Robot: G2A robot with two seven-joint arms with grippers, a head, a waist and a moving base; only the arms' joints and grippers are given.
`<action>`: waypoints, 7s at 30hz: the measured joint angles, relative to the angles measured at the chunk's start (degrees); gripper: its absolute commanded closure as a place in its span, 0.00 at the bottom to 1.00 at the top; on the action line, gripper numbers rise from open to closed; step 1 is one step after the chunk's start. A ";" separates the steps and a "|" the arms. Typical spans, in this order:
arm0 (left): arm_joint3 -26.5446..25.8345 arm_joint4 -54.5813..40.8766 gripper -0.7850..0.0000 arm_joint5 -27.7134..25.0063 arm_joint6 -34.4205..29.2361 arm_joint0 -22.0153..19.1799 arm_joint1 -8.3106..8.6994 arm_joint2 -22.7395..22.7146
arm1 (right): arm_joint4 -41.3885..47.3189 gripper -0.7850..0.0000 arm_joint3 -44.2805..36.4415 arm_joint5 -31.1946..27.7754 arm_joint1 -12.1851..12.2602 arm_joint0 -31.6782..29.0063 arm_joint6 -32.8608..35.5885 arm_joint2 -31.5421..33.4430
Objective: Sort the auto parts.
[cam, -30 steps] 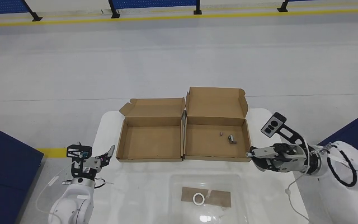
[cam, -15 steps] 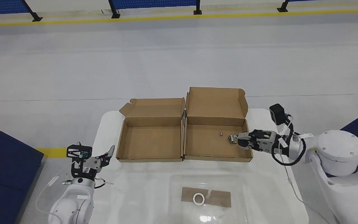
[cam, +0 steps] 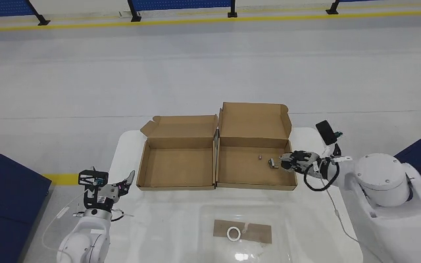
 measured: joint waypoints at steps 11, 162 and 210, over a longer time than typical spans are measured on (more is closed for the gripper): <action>0.00 0.00 0.00 0.00 0.00 0.00 0.00 0.00 | -14.89 1.00 19.30 6.57 -2.99 21.97 -2.14 -29.01; -2.65 2.00 0.00 -1.95 -2.25 -0.06 0.07 1.46 | 26.11 0.00 19.04 -45.95 -4.41 -15.04 22.87 15.14; -22.07 -8.58 0.00 -29.73 -64.31 -16.26 0.47 21.50 | 26.11 0.00 19.04 -45.95 -4.41 -15.04 22.87 15.14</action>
